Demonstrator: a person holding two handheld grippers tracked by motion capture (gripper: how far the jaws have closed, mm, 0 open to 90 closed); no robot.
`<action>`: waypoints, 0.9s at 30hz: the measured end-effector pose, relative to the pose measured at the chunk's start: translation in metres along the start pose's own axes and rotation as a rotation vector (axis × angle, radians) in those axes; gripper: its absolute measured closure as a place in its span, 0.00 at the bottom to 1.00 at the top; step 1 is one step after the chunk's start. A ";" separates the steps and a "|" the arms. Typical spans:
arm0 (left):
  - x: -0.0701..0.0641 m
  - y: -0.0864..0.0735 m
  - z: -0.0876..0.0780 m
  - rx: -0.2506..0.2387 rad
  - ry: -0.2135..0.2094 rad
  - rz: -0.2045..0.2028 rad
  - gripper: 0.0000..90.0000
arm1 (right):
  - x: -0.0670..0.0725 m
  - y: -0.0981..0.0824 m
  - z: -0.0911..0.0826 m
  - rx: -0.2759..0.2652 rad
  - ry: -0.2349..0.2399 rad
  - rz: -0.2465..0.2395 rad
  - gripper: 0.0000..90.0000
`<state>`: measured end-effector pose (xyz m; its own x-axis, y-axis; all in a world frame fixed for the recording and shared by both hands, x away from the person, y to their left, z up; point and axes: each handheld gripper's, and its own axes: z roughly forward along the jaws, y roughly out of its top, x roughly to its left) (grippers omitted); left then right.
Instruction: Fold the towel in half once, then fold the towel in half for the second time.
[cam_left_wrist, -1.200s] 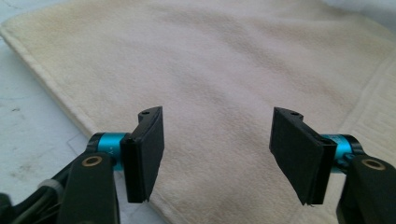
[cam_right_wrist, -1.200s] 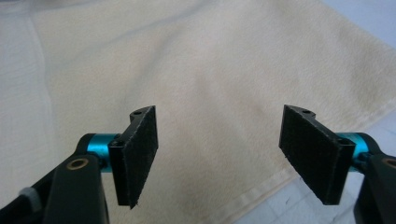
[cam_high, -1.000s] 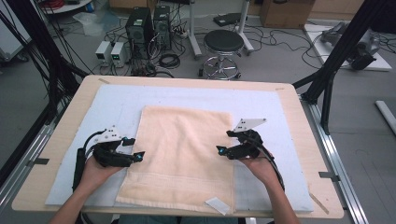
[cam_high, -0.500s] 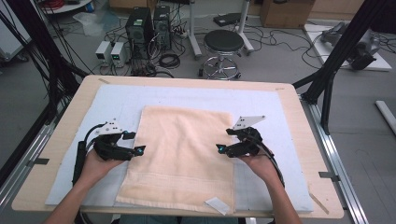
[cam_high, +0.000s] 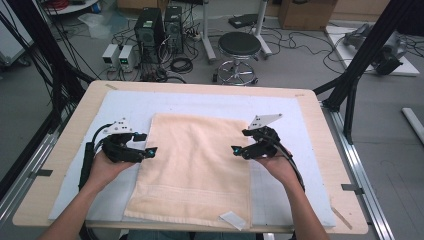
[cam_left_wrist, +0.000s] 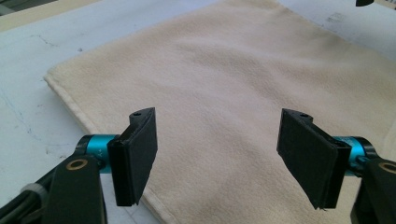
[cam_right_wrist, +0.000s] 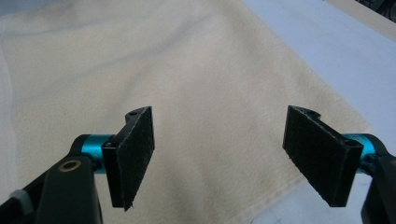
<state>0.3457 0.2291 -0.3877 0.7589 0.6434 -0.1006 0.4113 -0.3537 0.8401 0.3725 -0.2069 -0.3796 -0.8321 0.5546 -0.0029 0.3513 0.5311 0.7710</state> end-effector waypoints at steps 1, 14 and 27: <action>0.001 0.000 0.001 -0.002 0.002 -0.009 0.33 | -0.002 0.002 0.001 -0.001 -0.003 0.000 0.27; 0.037 0.036 0.016 -0.002 0.062 -0.038 0.34 | -0.039 0.022 0.009 0.006 -0.034 0.037 0.28; 0.068 0.031 0.053 0.060 0.132 -0.061 0.39 | -0.066 0.015 0.031 0.056 -0.075 0.086 0.28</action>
<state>0.4371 0.2253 -0.3966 0.6604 0.7471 -0.0764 0.4869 -0.3485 0.8009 0.4463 -0.2156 -0.3874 -0.7640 0.6451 0.0122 0.4451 0.5132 0.7338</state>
